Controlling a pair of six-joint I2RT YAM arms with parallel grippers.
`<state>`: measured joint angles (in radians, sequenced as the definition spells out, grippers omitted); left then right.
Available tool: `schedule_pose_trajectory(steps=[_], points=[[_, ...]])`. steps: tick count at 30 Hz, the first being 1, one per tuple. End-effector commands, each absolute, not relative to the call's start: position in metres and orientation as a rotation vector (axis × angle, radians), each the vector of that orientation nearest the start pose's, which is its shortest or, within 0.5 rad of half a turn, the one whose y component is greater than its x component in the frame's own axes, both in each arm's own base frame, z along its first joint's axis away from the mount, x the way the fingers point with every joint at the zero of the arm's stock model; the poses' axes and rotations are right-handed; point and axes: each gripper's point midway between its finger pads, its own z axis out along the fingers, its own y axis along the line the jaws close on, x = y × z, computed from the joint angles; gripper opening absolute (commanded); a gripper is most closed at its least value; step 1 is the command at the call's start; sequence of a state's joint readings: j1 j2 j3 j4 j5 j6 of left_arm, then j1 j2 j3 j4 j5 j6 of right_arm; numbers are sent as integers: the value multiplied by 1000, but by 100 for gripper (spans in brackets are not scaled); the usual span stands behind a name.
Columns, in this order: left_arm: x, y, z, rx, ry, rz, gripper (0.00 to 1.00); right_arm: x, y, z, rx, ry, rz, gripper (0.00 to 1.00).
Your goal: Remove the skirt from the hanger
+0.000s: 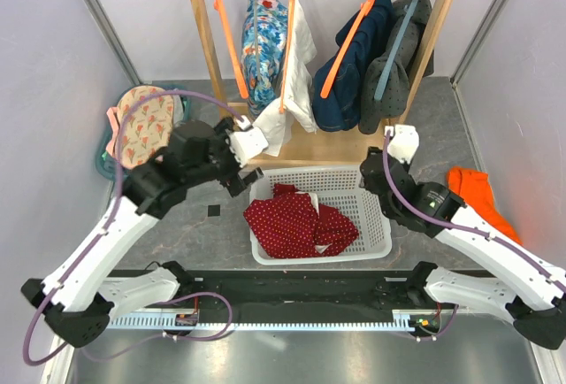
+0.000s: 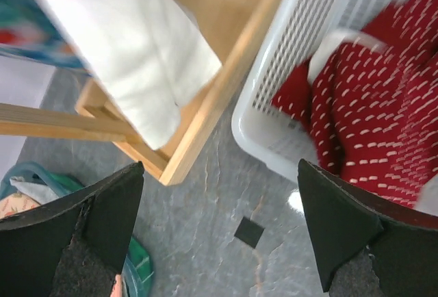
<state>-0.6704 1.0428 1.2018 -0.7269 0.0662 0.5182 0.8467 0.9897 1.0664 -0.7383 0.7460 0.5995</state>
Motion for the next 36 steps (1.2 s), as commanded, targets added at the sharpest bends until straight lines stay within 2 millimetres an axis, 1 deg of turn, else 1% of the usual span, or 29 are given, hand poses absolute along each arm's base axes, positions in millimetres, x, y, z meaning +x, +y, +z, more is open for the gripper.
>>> schedule_pose_trajectory(steps=[1, 2, 3, 4, 5, 6, 7, 8, 9, 10, 11, 12, 13, 14, 15, 16, 17, 18, 19, 20, 21, 22, 23, 25, 27, 29, 31, 35, 36], points=[[224, -192, 343, 1108, 1690, -360, 99, 238, 79, 206, 375, 2035, -167, 57], [227, -194, 352, 1095, 1684, -355, 99, 236, 78, 198, 381, 2054, -177, 57], [232, -194, 381, 1052, 1631, -345, 99, 233, 79, 189, 375, 2076, -185, 57], [241, -192, 396, 995, 1617, -316, 99, 230, 81, 172, 374, 2120, -194, 57], [254, -198, 403, 972, 1621, -304, 99, 228, 82, 165, 372, 2141, -198, 56], [258, -198, 440, 913, 1546, -299, 99, 226, 83, 157, 371, 2160, -202, 56], [263, -198, 456, 875, 1527, -295, 100, 223, 82, 146, 379, 2182, -213, 55], [272, -204, 478, 844, 1493, -297, 100, 220, 84, 141, 382, 2200, -201, 55], [277, -206, 490, 822, 1473, -297, 100, 217, 82, 132, 379, 2217, -204, 54], [284, -207, 503, 781, 1455, -293, 100, 214, 83, 131, 382, 2221, -179, 54], [285, -205, 527, 735, 1413, -291, 100, 213, 88, 130, 393, 2231, -134, 54], [299, -212, 527, 718, 1428, -290, 100, 209, 88, 123, 390, 2247, -119, 53], [306, -210, 535, 660, 1428, -278, 100, 207, 91, 123, 381, 2247, -66, 52], [307, -208, 552, 628, 1397, -281, 100, 205, 106, 121, 376, 2269, 36, 49], [320, -216, 547, 613, 1418, -283, 100, 201, 108, 115, 372, 2278, 82, 47], [325, -217, 552, 588, 1409, -275, 100, 203, 118, 115, 372, 2273, 155, 46], [330, -219, 555, 574, 1401, -271, 100, 199, 126, 112, 358, 2293, 212, 43], [342, -225, 549, 562, 1419, -263, 100, 196, 130, 109, 355, 2298, 244, 42], [351, -223, 549, 530, 1429, -237, 100, 196, 137, 110, 342, 2293, 283, 41], [355, -222, 554, 509, 1422, -224, 100, 195, 141, 111, 334, 2295, 303, 41], [361, -222, 552, 495, 1431, -206, 100, 194, 146, 112, 322, 2302, 330, 40], [375, -223, 542, 474, 1459, -165, 99, 193, 153, 115, 304, 2297, 366, 39], [379, -222, 548, 452, 1446, -151, 98, 192, 157, 117, 291, 2297, 390, 37], [395, -223, 540, 433, 1468, -103, 96, 190, 165, 120, 268, 2295, 425, 36], [400, -219, 547, 398, 1454, -80, 94, 192, 164, 124, 259, 2285, 409, 36], [404, -219, 547, 384, 1450, -68, 92, 194, 160, 128, 255, 2278, 378, 38], [406, -217, 552, 363, 1433, -55, 87, 195, 154, 130, 242, 2270, 336, 41], [409, -212, 557, 342, 1411, -25, 79, 198, 144, 139, 252, 2236, 292, 43], [409, -211, 558, 339, 1407, -25, 75, 198, 142, 143, 255, 2226, 293, 43]])
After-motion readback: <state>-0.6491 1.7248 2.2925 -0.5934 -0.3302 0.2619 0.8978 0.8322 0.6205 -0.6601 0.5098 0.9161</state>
